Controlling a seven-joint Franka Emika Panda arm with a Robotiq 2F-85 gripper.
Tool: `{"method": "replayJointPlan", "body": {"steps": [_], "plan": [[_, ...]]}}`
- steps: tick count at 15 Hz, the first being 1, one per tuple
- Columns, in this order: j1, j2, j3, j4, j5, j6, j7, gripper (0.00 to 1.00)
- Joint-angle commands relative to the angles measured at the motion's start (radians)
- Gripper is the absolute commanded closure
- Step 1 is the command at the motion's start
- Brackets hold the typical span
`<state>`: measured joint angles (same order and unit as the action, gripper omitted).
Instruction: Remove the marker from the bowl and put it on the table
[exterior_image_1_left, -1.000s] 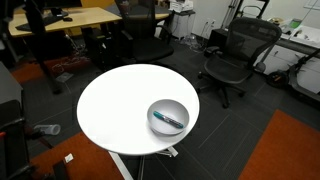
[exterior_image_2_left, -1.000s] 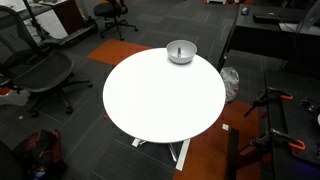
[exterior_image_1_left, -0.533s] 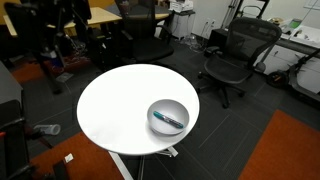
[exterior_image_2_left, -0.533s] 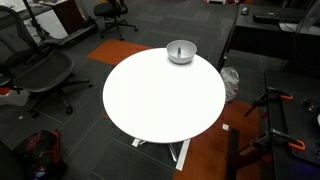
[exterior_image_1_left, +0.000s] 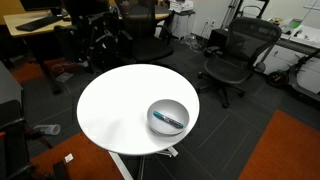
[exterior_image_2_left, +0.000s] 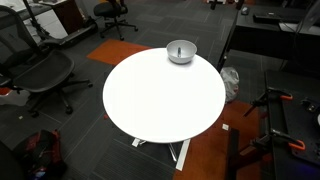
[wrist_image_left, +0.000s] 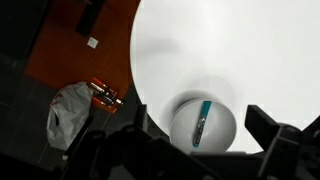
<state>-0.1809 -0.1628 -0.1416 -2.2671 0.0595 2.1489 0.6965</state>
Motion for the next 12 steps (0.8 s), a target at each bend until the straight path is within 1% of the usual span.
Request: {"method": "replayJointPlan", "body": {"steps": [1,8,12], "plan": [[-0.011,0.062,0.014,0.012,-0.036,0.062,0.093,0.00],[0.004,0.197,-0.002,0.045,-0.091,0.173,0.175,0.00],[0.015,0.278,-0.014,0.082,-0.087,0.212,0.171,0.00]]}}
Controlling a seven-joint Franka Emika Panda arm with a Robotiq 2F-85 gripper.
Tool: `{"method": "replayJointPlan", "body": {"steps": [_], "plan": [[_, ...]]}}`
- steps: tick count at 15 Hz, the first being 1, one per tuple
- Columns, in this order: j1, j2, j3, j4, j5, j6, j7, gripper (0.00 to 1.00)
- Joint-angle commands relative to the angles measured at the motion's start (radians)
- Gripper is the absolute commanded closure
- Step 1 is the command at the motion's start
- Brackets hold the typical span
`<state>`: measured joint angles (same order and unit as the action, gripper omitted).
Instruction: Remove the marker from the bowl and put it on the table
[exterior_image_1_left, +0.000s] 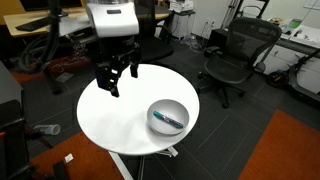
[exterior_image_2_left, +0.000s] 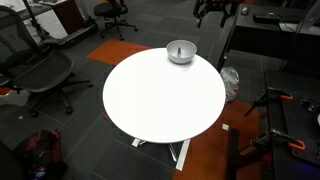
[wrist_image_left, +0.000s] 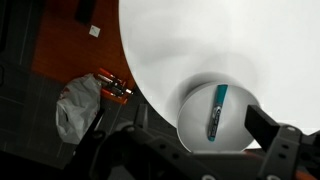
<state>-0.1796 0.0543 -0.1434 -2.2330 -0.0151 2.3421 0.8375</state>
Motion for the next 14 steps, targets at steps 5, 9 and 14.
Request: {"method": "replayJointPlan", "body": {"steps": [5,9,14], "plan": [[0.023,0.085,-0.023,0.054,0.004,0.012,-0.003,0.00],[0.028,0.103,-0.027,0.069,-0.007,0.023,0.025,0.00],[0.030,0.165,-0.042,0.104,-0.006,0.046,0.079,0.00]]}}
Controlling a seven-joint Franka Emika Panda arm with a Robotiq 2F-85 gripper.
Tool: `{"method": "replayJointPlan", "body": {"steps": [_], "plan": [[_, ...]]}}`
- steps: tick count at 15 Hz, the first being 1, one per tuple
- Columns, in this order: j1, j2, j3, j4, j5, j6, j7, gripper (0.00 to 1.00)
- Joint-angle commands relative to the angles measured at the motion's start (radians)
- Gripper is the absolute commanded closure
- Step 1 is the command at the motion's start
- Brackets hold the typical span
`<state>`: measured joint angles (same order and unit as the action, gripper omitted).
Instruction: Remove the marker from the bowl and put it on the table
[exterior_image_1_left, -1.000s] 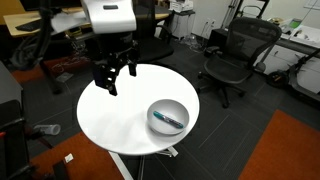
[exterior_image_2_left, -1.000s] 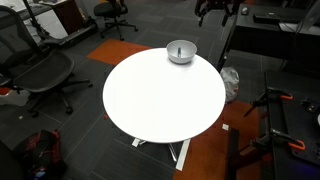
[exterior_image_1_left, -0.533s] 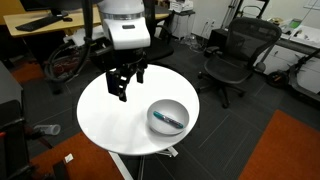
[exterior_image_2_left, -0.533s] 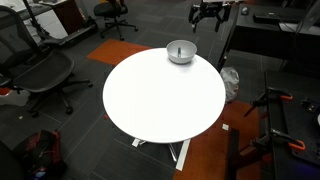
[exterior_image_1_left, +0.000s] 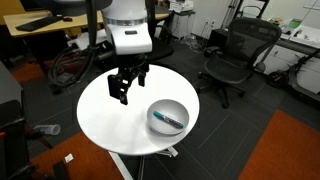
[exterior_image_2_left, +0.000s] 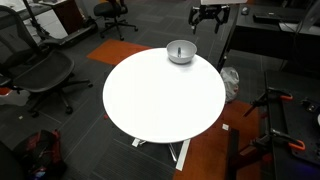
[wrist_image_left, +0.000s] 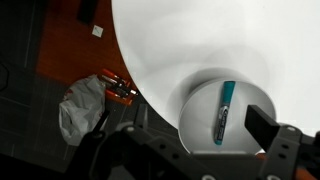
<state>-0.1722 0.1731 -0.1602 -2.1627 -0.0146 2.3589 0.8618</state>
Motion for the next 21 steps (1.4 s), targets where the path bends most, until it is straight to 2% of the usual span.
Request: {"method": "replayJointPlan", "body": {"steps": [1,9,21], "plan": [[0.022,0.062,-0.028,0.040,-0.002,0.045,0.064,0.00],[0.033,0.196,-0.052,0.124,0.023,0.163,0.074,0.00],[0.030,0.429,-0.047,0.352,0.074,0.147,0.022,0.00]]}}
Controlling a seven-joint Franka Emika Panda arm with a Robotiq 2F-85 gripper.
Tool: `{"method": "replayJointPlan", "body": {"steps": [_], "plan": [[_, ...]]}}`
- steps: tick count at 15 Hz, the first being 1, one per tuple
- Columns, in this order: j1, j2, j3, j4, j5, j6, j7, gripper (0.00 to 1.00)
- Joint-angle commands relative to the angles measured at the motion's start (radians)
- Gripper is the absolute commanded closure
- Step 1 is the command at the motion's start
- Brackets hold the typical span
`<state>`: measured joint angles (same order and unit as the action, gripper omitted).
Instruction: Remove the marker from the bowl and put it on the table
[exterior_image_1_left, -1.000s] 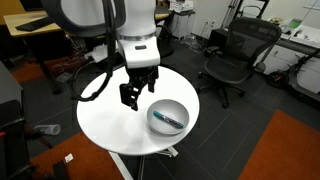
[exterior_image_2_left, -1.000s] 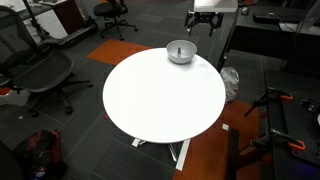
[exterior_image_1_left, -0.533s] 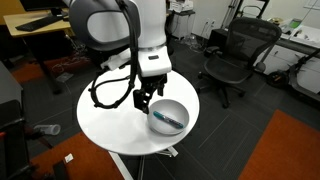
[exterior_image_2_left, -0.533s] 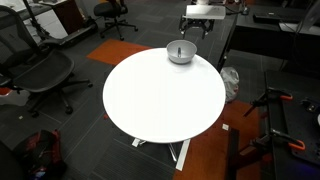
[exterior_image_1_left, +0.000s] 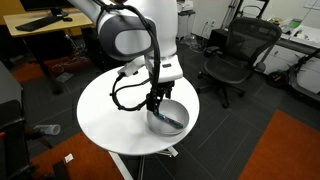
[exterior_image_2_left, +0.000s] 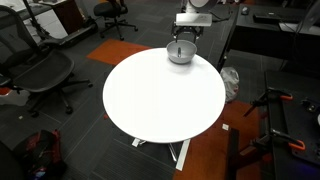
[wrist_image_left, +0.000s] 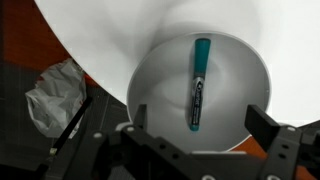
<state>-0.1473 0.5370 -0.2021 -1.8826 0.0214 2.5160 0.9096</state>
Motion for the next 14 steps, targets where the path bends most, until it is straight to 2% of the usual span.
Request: {"method": "replayJointPlan", "body": {"steps": [1,14], "plan": [[0.003,0.083,-0.005,0.089,0.044,-0.014,-0.029,0.00],[-0.001,0.288,-0.033,0.291,0.072,-0.069,-0.008,0.00]]}}
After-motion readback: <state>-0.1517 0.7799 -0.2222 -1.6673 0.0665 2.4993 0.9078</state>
